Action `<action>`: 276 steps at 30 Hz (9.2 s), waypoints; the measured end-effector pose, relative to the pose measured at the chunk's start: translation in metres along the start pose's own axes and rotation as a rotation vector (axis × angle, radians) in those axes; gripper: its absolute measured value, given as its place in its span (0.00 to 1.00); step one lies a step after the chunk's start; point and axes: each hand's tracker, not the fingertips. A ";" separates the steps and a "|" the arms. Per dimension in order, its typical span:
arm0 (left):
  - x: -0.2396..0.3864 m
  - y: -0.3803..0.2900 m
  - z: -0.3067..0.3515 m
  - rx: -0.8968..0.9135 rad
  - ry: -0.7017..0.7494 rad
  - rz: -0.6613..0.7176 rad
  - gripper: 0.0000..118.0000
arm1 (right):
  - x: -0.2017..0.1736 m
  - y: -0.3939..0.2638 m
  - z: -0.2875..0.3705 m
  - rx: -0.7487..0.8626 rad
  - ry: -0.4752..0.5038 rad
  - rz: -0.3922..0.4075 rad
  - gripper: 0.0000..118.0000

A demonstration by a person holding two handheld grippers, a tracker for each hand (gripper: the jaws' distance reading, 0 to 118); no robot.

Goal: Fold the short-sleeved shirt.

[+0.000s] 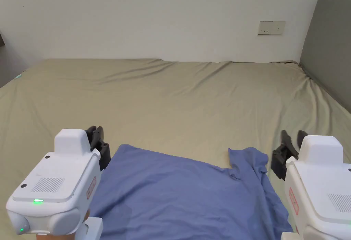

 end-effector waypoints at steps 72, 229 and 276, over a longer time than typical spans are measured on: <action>-0.027 -0.063 -0.305 -0.612 -0.166 0.034 0.01 | 0.011 -0.178 -0.303 -0.875 0.071 0.013 0.02; -0.115 -0.215 -0.017 -0.830 0.041 0.057 0.04 | -0.003 -0.093 0.001 -0.257 0.038 -0.014 0.02; -0.110 -0.174 -0.237 -0.783 0.104 0.077 0.03 | -0.010 -0.178 -0.261 -0.801 0.070 -0.043 0.08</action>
